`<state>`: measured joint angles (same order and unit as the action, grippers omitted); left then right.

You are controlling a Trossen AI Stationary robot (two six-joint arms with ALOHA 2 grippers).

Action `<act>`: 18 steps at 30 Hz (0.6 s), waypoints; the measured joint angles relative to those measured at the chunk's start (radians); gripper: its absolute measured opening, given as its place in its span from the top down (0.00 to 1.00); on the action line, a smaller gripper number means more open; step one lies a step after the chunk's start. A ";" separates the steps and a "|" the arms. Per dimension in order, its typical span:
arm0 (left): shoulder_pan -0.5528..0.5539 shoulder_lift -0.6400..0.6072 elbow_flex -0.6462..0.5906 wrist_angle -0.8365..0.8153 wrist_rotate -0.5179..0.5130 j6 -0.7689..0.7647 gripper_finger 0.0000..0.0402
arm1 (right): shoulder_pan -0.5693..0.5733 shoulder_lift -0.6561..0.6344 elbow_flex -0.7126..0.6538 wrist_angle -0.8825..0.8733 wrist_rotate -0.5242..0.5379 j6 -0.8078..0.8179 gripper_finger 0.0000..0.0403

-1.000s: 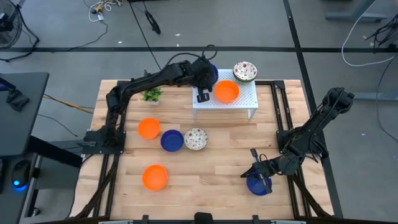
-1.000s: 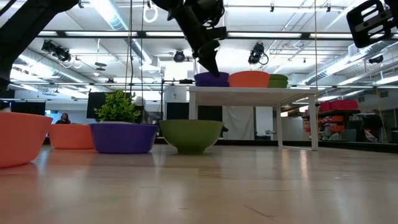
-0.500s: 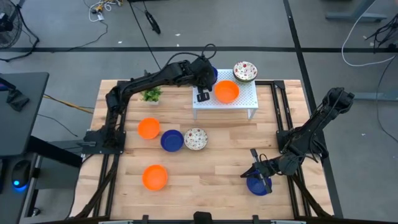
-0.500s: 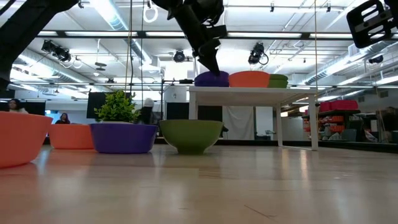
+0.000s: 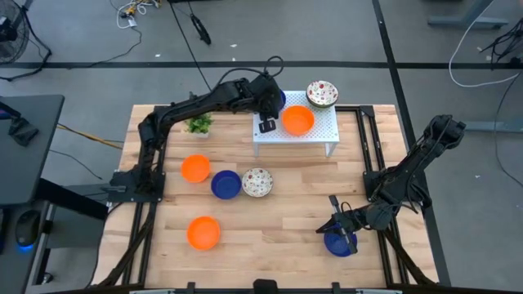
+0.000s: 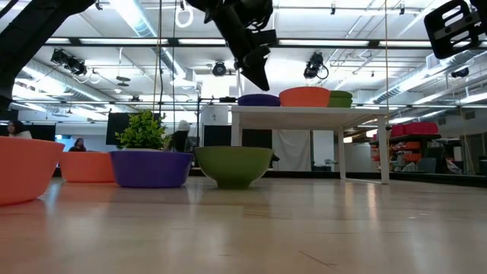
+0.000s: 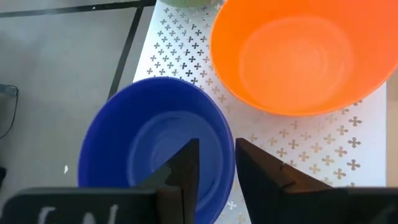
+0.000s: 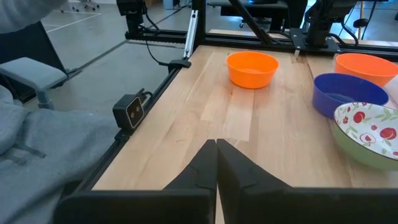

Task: Pick & Place Mini bowls
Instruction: Stack the orange bowl on top of the other orange bowl on the shelf

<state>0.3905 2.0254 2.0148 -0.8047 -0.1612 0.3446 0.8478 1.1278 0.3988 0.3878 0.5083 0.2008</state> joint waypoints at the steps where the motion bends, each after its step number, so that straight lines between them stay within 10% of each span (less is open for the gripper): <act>1: -0.002 0.000 0.004 -0.002 0.000 -0.001 0.73 | 0.000 0.000 0.000 0.000 0.000 0.000 0.98; 18: -0.150 -0.048 0.299 -0.474 -0.057 -0.100 0.97 | 0.000 0.000 0.000 -0.050 0.000 0.074 0.98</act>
<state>0.2406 1.9776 2.3142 -1.2782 -0.2178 0.2442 0.8482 1.1281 0.3988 0.3377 0.5083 0.2752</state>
